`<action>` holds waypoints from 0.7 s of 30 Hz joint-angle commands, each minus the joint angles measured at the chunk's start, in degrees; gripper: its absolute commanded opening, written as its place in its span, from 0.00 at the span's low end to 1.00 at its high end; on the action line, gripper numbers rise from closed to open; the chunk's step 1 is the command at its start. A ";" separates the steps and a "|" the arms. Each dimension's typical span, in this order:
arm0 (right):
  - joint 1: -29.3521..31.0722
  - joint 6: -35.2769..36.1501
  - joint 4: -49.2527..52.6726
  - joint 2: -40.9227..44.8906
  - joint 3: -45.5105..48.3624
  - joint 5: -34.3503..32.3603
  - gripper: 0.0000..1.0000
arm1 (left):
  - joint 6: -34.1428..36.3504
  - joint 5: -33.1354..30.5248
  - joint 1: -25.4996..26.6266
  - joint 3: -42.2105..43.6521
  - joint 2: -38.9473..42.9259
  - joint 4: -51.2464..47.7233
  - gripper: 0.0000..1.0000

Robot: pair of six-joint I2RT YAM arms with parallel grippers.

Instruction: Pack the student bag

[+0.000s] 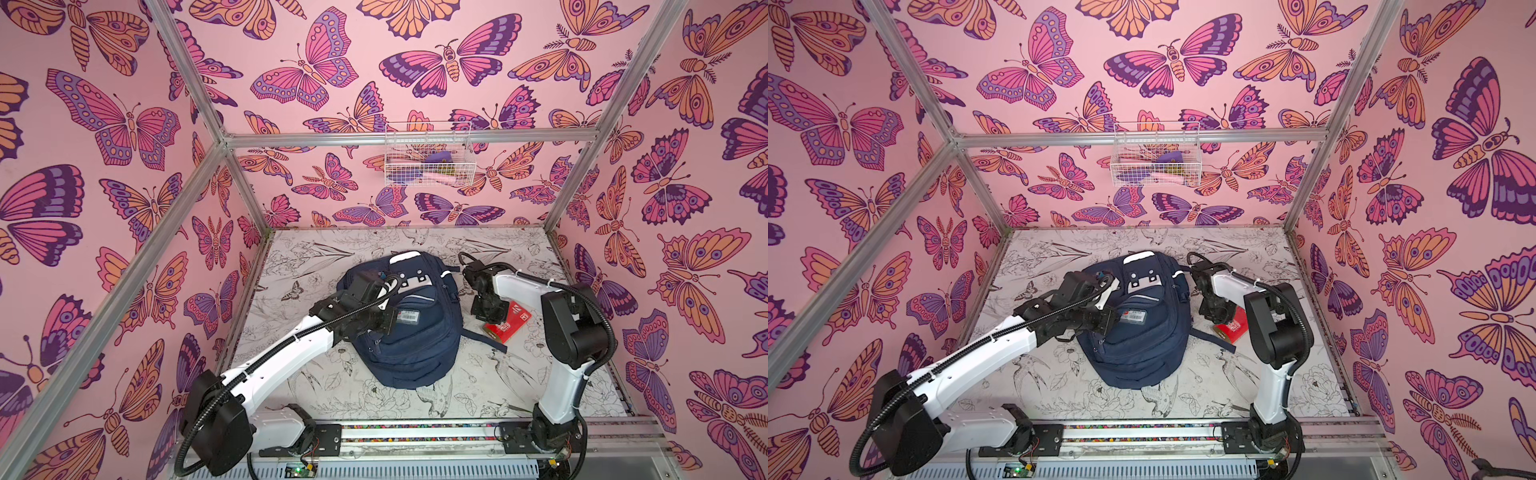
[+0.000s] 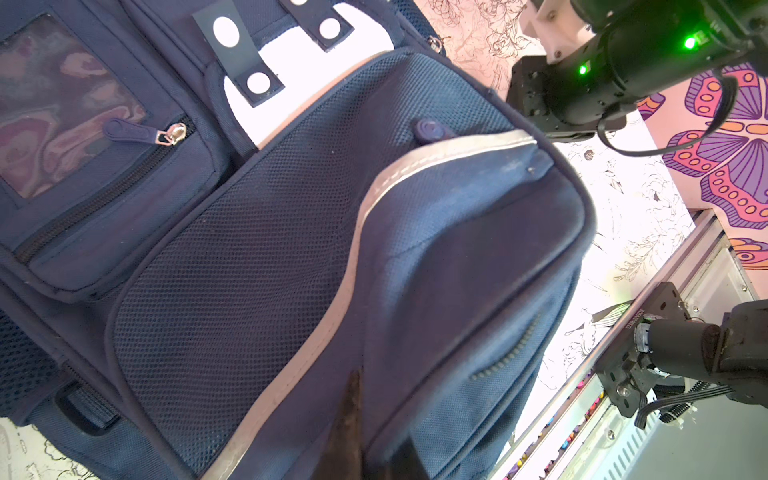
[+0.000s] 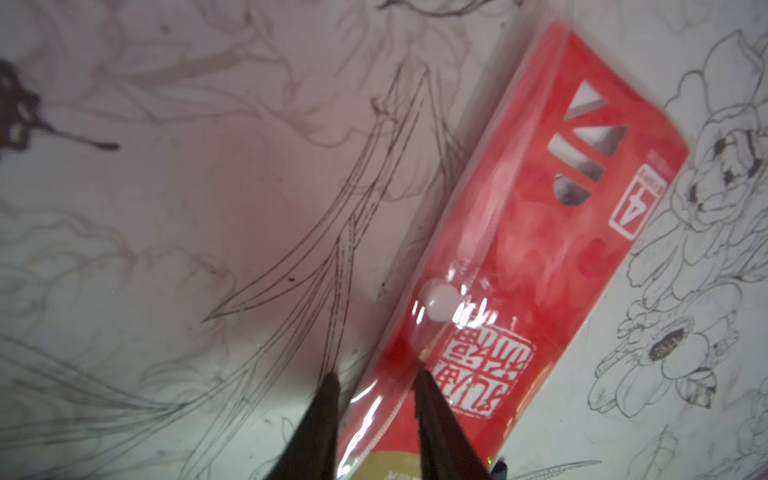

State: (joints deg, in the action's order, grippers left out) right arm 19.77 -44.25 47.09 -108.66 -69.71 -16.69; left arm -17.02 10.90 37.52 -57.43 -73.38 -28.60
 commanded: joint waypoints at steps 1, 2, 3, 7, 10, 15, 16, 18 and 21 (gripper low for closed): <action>0.36 -1.12 0.81 1.31 2.68 0.08 0.18 | -0.52 0.61 0.01 -0.84 1.05 0.96 0.00; 0.40 -1.10 0.73 2.00 3.17 -0.01 0.16 | -0.48 0.70 0.07 -0.84 1.05 0.93 0.00; 0.36 -0.98 0.71 2.75 3.69 -0.27 0.12 | -0.56 0.79 0.02 -0.84 1.05 0.94 0.00; 0.69 0.07 -0.48 7.10 6.03 -0.32 0.00 | -0.65 0.79 0.01 -0.93 1.05 0.92 0.00; 1.04 1.42 -0.65 11.03 7.49 -0.31 0.00 | -0.90 1.35 0.02 -1.10 1.05 0.83 0.00; 2.92 4.89 -2.25 22.62 10.45 0.28 0.00 | -1.87 5.42 0.02 -2.59 1.05 -0.75 0.32; 3.80 6.11 -3.25 26.20 11.33 1.04 0.00 | -2.34 6.18 0.00 -3.30 1.05 -1.29 0.41; 5.31 8.99 -6.00 31.67 12.77 3.99 0.00 | -4.41 7.35 -0.51 -4.67 1.05 -2.06 0.52; 8.55 13.55 -11.40 39.95 15.13 9.94 0.00 | -10.58 11.59 -3.14 -6.20 1.64 -2.04 0.60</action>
State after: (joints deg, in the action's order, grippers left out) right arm 26.17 -36.58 40.45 -73.54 -56.03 -12.03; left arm -22.06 17.85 36.27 -61.76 -73.28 -29.74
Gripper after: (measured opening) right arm 0.054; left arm 0.597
